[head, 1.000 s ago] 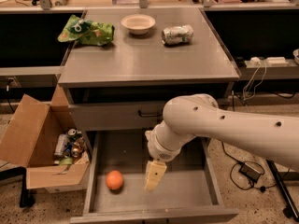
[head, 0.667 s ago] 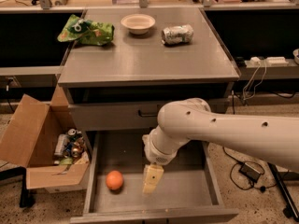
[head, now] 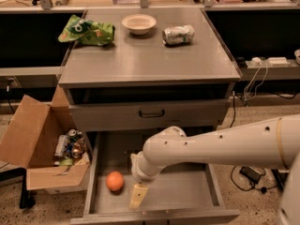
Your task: Pick orange from middle drawer and place on counter
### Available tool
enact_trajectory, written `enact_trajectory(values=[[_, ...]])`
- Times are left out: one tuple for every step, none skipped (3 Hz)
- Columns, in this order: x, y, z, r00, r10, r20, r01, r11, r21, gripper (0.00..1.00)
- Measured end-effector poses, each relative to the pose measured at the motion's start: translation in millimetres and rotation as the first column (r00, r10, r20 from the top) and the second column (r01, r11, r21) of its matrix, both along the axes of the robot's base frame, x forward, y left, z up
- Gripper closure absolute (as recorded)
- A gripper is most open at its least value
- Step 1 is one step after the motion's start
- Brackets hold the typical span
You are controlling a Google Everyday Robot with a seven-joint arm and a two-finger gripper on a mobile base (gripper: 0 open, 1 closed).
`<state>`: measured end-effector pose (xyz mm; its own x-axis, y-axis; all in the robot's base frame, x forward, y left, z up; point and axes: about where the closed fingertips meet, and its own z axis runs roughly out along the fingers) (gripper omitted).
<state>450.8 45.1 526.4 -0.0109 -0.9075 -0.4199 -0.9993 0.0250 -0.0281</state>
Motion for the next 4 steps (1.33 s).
enact_trajectory(values=[[17.2,39.4,-0.2,0.9988,-0.021,0.044,0.018,0.997,0.071,0.00],[37.5,67.0,4.6,0.9970,-0.047,0.061,0.038,0.988,0.148,0.00],[44.9,83.4,-27.3,0.9982,-0.059,0.005,0.057,0.974,0.220,0.00],[44.9,83.4,-27.3,0.9982,-0.059,0.005,0.057,0.974,0.220,0.00]])
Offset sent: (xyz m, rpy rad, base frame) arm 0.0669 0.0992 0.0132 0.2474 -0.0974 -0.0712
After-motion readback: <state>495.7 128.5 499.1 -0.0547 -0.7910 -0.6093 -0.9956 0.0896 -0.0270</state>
